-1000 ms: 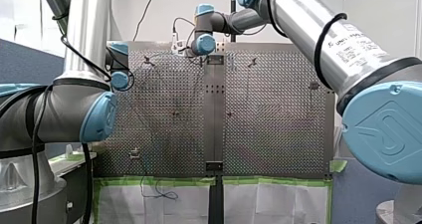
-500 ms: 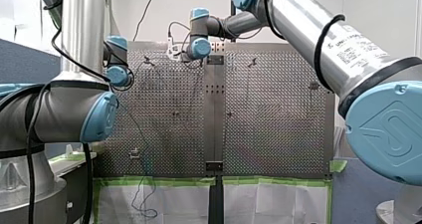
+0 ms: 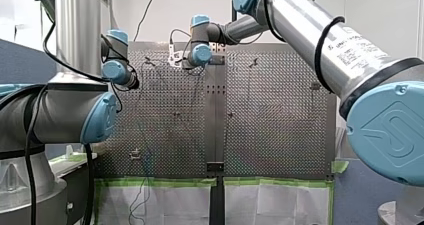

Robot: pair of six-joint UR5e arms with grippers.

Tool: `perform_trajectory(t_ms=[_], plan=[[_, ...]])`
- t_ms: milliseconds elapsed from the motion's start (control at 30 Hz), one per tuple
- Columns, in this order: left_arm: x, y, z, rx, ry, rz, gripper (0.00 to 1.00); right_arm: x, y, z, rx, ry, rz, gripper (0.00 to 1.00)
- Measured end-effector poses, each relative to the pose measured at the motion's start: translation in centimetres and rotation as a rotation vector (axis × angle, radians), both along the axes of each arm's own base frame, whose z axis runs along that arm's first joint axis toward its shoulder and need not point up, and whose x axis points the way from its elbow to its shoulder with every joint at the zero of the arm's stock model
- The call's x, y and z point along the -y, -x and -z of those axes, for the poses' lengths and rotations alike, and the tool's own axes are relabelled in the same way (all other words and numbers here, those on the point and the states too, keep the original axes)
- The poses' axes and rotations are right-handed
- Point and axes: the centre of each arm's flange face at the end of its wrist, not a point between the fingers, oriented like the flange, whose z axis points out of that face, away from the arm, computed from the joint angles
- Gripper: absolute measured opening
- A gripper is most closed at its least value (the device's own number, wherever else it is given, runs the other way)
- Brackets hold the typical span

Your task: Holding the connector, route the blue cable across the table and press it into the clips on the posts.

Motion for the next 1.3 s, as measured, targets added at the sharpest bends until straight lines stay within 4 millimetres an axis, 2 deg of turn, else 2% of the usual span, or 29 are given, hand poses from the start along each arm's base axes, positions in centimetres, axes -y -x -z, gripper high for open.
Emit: perform_trajectory(t_ms=[667, 833, 933, 1033, 1300], plan=[[3.7, 4.9, -5.1, -0.004, -0.158, 0.109, 1.0, 0.8, 0.3, 1.8, -0.019, -0.023, 0.012, 0.0], [4.8, 5.7, -7.8, 0.07, -0.218, 0.128, 1.0, 1.1, 0.4, 1.9, -0.019, -0.024, 0.016, 0.0], [5.3, 5.9, -9.6, 0.129, -0.252, 0.131, 1.0, 1.2, 0.5, 2.0, -0.02, -0.025, 0.018, 0.0], [5.7, 5.5, -10.6, 0.167, -0.276, 0.126, 1.0, 1.3, 0.6, 2.0, -0.019, -0.025, 0.018, 0.0], [6.6, 3.5, -10.5, 0.201, -0.331, 0.11, 1.0, 1.4, 0.6, 2.0, -0.015, -0.027, 0.016, 0.0]])
